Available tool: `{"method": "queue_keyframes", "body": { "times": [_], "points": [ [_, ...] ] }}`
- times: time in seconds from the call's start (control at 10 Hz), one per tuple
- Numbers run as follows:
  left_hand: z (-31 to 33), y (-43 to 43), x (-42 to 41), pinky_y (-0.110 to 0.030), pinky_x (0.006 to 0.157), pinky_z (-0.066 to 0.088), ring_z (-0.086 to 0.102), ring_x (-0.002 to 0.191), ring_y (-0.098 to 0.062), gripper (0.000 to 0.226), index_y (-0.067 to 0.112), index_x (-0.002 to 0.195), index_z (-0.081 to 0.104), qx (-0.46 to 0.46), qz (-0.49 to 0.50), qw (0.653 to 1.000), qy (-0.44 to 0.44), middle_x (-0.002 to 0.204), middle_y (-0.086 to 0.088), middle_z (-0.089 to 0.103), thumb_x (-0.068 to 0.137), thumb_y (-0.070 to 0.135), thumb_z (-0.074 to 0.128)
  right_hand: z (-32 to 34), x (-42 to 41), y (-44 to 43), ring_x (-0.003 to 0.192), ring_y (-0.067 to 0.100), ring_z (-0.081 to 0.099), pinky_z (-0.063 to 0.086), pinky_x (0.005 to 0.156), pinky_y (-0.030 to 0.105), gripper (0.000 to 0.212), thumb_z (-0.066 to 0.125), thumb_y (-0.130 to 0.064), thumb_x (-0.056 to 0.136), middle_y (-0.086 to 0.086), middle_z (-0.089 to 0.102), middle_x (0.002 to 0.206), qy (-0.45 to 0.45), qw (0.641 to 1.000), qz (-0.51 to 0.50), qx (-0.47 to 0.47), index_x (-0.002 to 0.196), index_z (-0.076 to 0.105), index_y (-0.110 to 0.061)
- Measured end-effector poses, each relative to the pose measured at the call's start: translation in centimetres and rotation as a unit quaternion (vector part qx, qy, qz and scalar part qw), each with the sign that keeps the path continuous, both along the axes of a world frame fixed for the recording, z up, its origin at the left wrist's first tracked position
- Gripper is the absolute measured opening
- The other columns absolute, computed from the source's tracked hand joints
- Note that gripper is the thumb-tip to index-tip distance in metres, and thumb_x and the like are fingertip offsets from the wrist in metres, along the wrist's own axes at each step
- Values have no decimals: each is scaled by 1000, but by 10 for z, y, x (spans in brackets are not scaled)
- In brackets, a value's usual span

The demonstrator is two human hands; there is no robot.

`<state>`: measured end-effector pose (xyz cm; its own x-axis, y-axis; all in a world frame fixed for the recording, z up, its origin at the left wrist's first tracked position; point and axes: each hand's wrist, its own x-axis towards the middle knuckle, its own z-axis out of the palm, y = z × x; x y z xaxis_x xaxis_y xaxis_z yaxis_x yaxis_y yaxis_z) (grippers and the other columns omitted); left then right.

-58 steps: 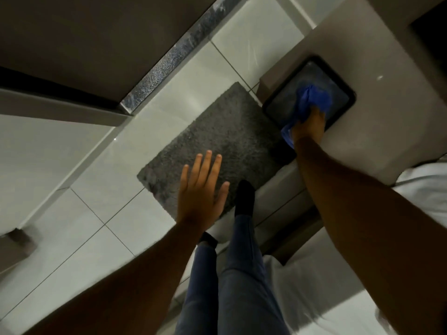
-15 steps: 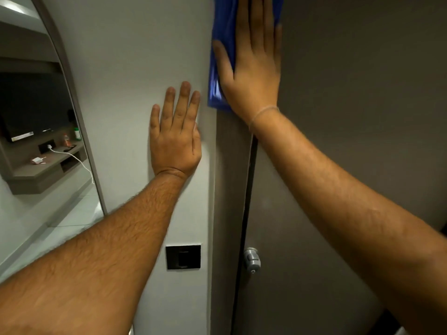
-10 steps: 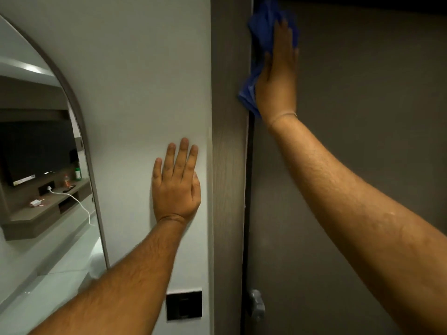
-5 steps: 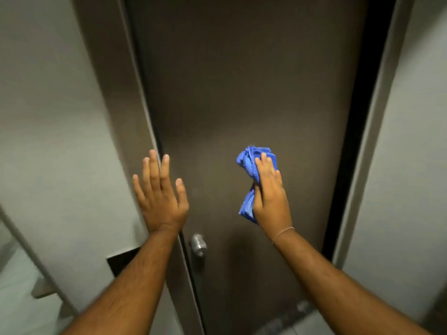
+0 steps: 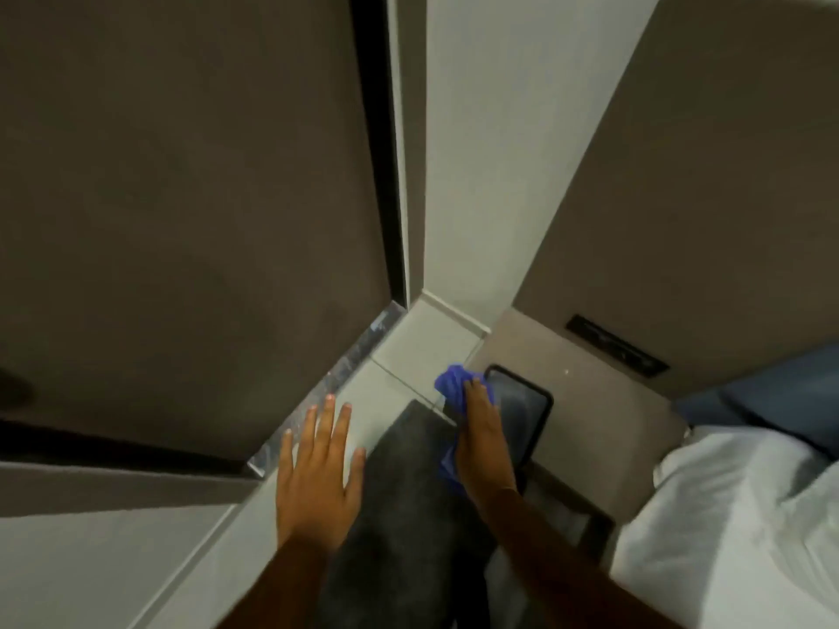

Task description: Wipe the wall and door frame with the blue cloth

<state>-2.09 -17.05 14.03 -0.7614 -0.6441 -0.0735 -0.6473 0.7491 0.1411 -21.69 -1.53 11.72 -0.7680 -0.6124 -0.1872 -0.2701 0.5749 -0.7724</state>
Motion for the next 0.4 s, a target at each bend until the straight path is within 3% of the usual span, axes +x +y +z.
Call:
{"method": "queue_keyframes", "body": {
  "times": [0.1,0.2,0.3,0.4],
  "points": [
    [-76,50,-13,-41,132,-19,-16,167,-17,73,31,175,2,92,-12,992,-84,181,6,-13,109,62,11,-89,-32,59,161,38,26,17,135,49,62,47,11,103,20,28,172,-87,985,-110,102,162,32,1],
    [-118,70,-14,-45,135,-9,-7,168,-20,73,28,174,9,111,-8,990,-84,182,2,-3,109,60,14,-139,-55,67,160,39,29,17,135,48,60,46,13,102,21,31,170,-124,972,-152,131,160,34,3],
    [-170,97,-41,-48,133,3,14,167,-26,70,21,170,32,114,-3,991,-63,179,-1,17,109,55,26,-206,-105,53,161,35,25,18,135,47,62,50,0,106,17,27,173,-97,973,-143,152,164,27,-2],
    [-187,113,-60,-45,134,-3,8,168,-23,69,23,171,28,133,1,989,-66,180,1,14,110,55,24,-233,-125,41,163,33,21,15,136,44,64,52,-19,111,12,23,176,-90,971,-120,188,167,22,-7]
  ]
}}
